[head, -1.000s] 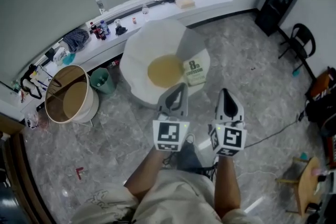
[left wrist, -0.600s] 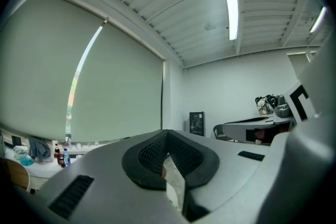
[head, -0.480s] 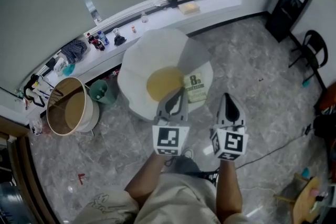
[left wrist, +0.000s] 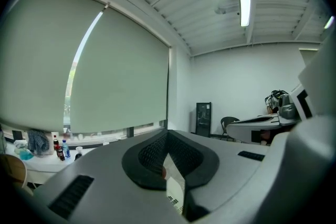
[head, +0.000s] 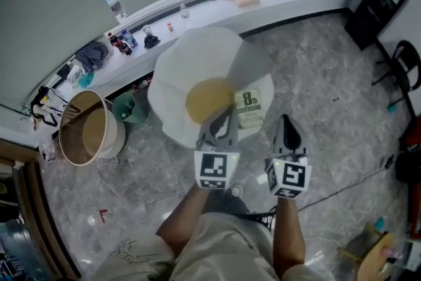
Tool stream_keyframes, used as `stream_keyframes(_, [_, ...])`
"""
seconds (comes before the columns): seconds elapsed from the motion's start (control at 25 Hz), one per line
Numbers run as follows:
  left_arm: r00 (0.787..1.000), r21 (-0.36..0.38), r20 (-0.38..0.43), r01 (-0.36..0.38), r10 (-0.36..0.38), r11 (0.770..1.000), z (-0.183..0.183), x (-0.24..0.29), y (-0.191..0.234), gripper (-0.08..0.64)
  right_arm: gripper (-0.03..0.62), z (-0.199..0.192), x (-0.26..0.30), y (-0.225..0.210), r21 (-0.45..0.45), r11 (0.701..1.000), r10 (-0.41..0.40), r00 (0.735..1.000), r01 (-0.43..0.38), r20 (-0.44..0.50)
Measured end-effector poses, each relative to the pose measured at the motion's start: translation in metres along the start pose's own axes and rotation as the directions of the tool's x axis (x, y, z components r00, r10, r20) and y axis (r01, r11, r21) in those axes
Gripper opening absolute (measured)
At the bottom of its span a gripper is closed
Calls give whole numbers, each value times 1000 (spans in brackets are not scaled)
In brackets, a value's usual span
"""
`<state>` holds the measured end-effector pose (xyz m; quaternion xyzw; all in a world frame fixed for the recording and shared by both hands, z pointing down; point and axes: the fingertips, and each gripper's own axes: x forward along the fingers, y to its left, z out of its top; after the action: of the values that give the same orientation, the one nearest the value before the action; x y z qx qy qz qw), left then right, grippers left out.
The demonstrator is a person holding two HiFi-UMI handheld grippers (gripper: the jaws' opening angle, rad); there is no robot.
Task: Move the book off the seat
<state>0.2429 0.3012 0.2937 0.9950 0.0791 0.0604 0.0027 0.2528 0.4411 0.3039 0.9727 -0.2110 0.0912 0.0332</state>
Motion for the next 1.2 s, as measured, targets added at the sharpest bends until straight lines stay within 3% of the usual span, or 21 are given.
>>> stream_keyframes(0.2, [1000,-6,-13,26,-26,1000,-10,31,26,2,3,-7,46,10,-10,1000,-16,999,15,-31])
stream_keyframes(0.44, [997,-36,-47,57,-58,998,-31,69,66,2,3,-15,105,38,-98,995,-8,995,-2,-99])
stream_keyframes(0.64, [992,-58,-101,66,-71,996,-61,99,82,2,3,-38,141,34,-113,993,-32,990,17,-137])
stream_keyframes(1.04, [965,-149,-257,19,-57,989,-170,177,82,3,3,-147,214,-5,-72,997,17,950,-41,-311])
stream_keyframes(1.2, [938,-162,-345,-34,-24,986,-231,207,78,3,4,-210,244,-16,-55,991,86,905,-119,-416])
